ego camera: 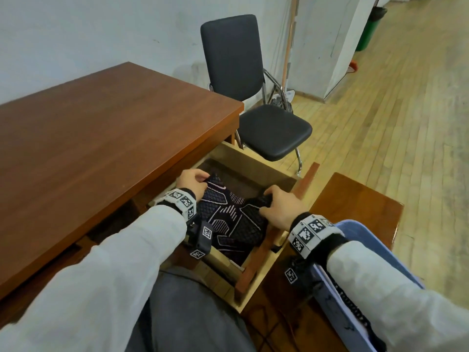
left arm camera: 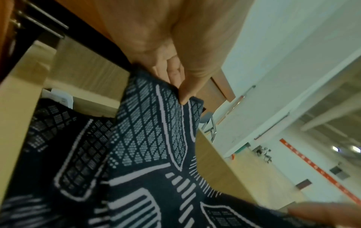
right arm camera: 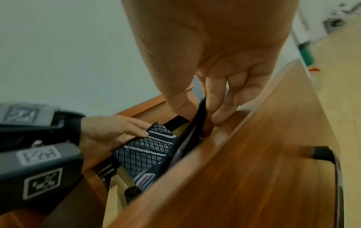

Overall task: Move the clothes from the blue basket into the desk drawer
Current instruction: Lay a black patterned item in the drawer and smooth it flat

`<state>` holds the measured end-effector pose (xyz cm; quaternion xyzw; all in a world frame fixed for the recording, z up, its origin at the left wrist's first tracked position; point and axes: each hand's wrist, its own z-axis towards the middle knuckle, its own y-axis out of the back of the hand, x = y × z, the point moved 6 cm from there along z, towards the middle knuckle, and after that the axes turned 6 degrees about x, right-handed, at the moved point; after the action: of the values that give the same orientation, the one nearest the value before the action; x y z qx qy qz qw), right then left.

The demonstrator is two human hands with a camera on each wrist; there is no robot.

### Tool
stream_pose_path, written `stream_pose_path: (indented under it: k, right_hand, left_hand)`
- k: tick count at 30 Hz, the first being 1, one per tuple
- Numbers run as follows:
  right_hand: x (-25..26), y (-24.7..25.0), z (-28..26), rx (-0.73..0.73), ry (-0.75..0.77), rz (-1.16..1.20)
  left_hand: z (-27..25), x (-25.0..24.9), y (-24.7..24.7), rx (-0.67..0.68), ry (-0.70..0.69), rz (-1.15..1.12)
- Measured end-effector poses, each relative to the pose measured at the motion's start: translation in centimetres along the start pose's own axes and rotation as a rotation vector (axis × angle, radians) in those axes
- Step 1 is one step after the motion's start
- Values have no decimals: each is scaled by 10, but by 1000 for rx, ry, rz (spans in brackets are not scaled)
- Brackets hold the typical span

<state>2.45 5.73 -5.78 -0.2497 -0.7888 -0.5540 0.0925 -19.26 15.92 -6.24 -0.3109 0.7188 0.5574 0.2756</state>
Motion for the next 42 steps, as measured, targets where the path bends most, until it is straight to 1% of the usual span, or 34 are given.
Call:
stream_pose_path:
  k: [4, 6, 8, 10, 14, 16, 18, 20, 23, 25, 28, 31, 33, 36, 38, 40, 42]
  right_hand:
    - [13, -11, 5, -29, 50, -137]
    - [17, -16, 9, -11, 47, -165]
    - [19, -22, 13, 45, 30, -162]
    - [20, -31, 16, 131, 2, -176]
    - [24, -49, 18, 287, -11, -430]
    - [25, -52, 20, 313, -11, -480]
    - [25, -51, 22, 293, -18, -488]
    - [24, -51, 24, 238, -12, -563]
    - [25, -52, 26, 172, 55, -679]
    - [27, -56, 26, 214, 85, -679]
    - [29, -67, 25, 331, 85, -706]
    - [29, -73, 26, 376, 80, -725]
    - [30, -71, 27, 370, 81, -686]
    - [31, -65, 27, 317, 81, -620]
    - [30, -63, 26, 282, 90, -634]
    - [30, -63, 25, 261, 96, -652]
    - [30, -65, 25, 274, 90, -668]
  left_hand:
    - [9, 11, -1, 5, 3, 24]
    - [16, 19, -1, 13, 19, 26]
    - [22, 27, -3, 30, 30, 34]
    - [27, 34, -4, 43, 46, 37]
    - [31, 46, -9, 70, 106, 76]
    - [30, 53, -12, 81, 157, 131]
    - [29, 60, -16, 109, 218, 183]
    - [27, 66, -18, 132, 267, 213]
    - [29, 71, -16, 129, 290, 246]
    - [30, 71, -14, 110, 288, 254]
    - [29, 72, -14, 99, 285, 252]
    - [31, 73, -17, 94, 275, 239]
    - [33, 72, -17, 76, 269, 226]
    - [36, 66, -15, 32, 226, 189]
    - [37, 64, -16, 31, 224, 180]
    - [37, 65, -21, 82, 266, 206]
    - [33, 67, -27, 161, 313, 318]
